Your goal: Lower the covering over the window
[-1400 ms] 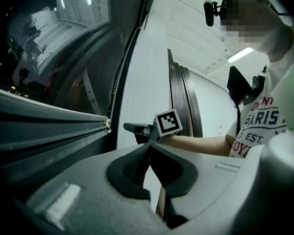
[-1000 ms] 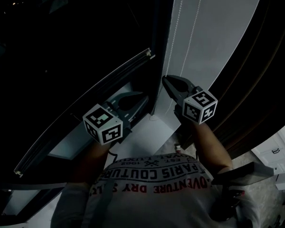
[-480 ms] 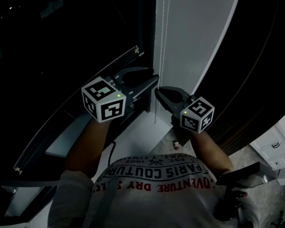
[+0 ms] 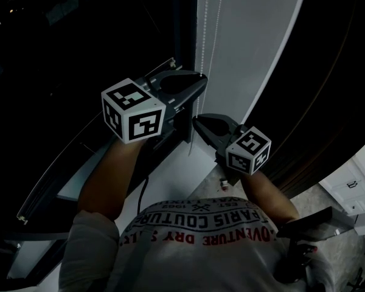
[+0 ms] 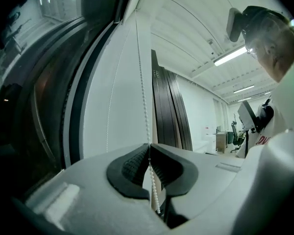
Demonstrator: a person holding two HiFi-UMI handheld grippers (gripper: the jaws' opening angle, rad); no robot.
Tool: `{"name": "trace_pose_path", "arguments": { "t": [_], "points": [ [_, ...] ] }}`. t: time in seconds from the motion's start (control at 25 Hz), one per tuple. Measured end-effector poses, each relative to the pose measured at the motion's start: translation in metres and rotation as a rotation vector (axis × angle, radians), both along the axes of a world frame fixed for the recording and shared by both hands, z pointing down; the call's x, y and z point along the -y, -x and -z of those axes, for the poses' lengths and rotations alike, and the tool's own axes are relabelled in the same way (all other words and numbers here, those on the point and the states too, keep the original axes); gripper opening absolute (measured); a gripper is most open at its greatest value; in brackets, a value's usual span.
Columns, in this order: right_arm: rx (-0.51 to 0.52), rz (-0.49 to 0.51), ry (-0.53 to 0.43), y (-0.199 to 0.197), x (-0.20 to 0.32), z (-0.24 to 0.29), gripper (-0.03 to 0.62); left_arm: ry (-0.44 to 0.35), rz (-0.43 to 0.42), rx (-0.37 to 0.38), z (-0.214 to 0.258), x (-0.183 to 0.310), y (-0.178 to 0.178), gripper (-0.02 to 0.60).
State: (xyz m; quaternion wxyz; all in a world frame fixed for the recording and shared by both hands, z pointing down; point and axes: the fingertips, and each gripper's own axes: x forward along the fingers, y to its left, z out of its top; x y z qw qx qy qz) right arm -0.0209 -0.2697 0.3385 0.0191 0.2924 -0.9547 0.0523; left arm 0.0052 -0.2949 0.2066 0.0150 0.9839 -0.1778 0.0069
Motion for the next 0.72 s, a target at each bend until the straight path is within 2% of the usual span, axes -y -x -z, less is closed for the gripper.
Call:
{"name": "trace_pose_path", "arguments": {
  "t": [0.24,0.48,0.72],
  "points": [
    [0.015,-0.004,0.012,-0.002,0.009,-0.008,0.009,0.010,-0.017,-0.019,-0.008,0.007,0.001,0.006],
    [0.083,0.005,0.036,-0.003,0.005,-0.007,0.009,0.004,-0.013,-0.023,-0.009,0.002,0.004,0.005],
    [0.050,0.014,0.071,0.000,-0.003,-0.036,0.009,0.033,0.005,0.009,-0.037,-0.002,0.004,0.005]
  ]
}}
